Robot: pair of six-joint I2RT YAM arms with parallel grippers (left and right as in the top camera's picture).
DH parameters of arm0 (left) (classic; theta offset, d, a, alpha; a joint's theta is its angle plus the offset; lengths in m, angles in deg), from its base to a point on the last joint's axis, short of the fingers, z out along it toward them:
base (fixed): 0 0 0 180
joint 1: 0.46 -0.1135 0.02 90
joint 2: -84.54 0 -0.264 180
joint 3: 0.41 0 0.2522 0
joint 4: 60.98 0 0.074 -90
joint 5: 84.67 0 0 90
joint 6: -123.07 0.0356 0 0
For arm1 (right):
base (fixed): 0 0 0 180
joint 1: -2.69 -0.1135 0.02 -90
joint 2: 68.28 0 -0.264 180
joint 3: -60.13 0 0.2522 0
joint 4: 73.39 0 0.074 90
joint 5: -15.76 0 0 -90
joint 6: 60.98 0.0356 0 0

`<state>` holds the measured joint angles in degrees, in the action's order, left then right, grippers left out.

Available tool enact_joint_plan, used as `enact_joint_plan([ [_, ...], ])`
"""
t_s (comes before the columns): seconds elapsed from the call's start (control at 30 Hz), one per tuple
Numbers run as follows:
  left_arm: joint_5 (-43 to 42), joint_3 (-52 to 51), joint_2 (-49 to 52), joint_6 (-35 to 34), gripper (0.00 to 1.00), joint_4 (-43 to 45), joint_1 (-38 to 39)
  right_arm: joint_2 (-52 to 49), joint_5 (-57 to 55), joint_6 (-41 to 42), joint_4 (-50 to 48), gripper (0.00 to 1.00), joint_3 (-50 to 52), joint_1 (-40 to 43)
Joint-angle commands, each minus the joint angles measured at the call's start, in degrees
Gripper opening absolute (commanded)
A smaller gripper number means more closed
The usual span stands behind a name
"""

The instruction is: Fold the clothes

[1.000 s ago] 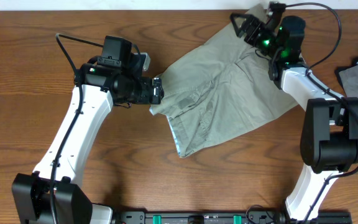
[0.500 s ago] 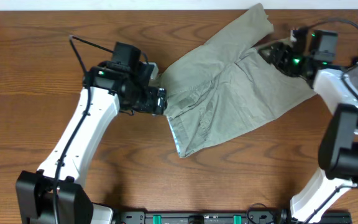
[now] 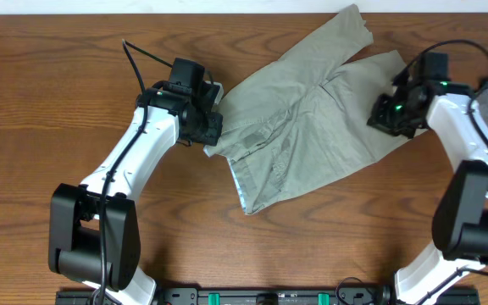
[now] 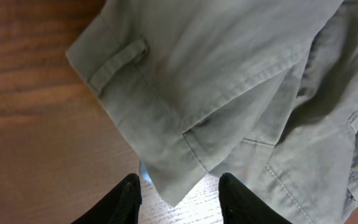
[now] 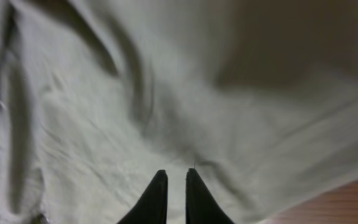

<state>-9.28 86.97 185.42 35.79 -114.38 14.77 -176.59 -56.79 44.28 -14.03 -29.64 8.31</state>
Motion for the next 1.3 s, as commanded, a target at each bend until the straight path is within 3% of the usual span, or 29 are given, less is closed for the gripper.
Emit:
enact_joint_plan([
  [0.0,0.5,-0.2,-0.3,0.5,0.42,0.1,0.0,-3.6,2.6,-2.8,2.1,0.07,0.0,-3.5],
  [0.1,0.5,-0.2,-0.3,0.4,0.41,-0.7,0.0,-6.3,5.7,-7.5,5.0,0.07,0.0,-7.2],
  [0.27,0.6,-0.2,-0.3,0.5,0.42,-1.2,0.0,-10.0,1.9,-8.3,7.7,0.08,0.1,-12.0],
  [0.43,0.6,-0.2,-0.3,0.5,0.43,-1.2,0.0,-14.3,-18.9,2.4,13.8,0.10,0.1,-12.8],
  [0.57,0.6,-0.2,-0.3,0.5,0.44,-1.2,0.0,-17.2,-33.3,9.1,21.7,0.06,0.1,-10.1],
  [0.67,0.6,-0.2,-0.3,0.5,0.52,-1.1,0.0,-17.0,-40.5,11.6,25.4,0.04,0.0,-7.6],
  [0.8,-0.4,-0.2,-0.1,0.5,0.62,-1.0,0.0,-15.8,-41.4,9.2,25.6,0.06,-0.1,-6.3],
  [0.87,-5.8,-0.2,0.1,0.4,0.65,-1.0,0.0,-15.3,-41.4,7.1,25.7,0.06,-0.1,-6.4],
  [1.0,-17.2,-0.2,1.2,-1.1,0.66,-1.5,0.5,-14.8,-41.2,6.5,25.5,0.07,-0.2,-6.5],
  [1.27,-20.6,-0.4,6.6,-7.7,0.61,-5.5,4.5,-14.8,-40.7,6.5,25.5,0.07,-0.2,-6.5],
])
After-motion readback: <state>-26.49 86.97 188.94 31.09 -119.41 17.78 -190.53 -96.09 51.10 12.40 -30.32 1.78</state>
